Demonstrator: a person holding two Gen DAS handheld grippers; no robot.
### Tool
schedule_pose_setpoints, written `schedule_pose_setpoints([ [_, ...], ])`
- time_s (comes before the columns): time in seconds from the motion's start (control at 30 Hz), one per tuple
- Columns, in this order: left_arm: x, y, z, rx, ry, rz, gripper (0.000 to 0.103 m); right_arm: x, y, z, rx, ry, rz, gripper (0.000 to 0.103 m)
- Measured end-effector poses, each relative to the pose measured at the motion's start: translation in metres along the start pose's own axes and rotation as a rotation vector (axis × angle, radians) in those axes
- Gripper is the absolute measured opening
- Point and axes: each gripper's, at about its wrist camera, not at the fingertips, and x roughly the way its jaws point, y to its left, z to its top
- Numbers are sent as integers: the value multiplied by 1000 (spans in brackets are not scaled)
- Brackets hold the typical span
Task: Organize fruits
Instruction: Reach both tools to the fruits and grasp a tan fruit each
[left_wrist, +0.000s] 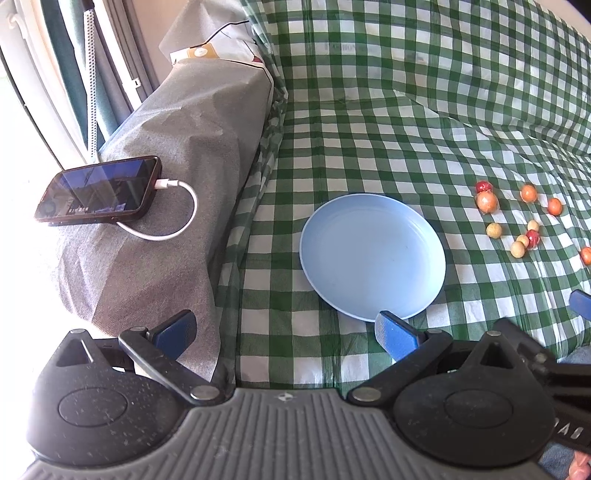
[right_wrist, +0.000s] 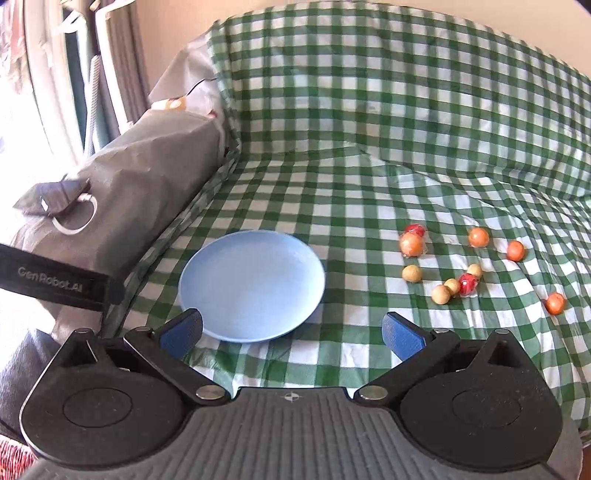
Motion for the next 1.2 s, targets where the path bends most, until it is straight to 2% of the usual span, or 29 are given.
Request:
schedule_pose_setpoints([
  [0.3,5,-36,22,48,-10,-35,103,-1,-40,-1,79,-59,-128,103],
  [0.57,31,-121,57,155,15,-125,103,-1,-122,-21,211,-78,-302,103],
  [0.8,89,-206,86,227,57,-216,103,26,-205,-32,316,-58,-411,102],
  [0.87,114,-227,92,247,87,-252,103,41,-231,-33,340,-49,-465,102],
  [0.97,152,-255,98,272,141,-261,103,68,-272,-32,401,-18,-528,102],
  [1.07,178,-275,103,308,164,-263,103,92,-294,-31,441,18,-434,98],
  [1.2,204,-295,108,367,177,-252,103,123,-277,-32,369,66,-317,98],
])
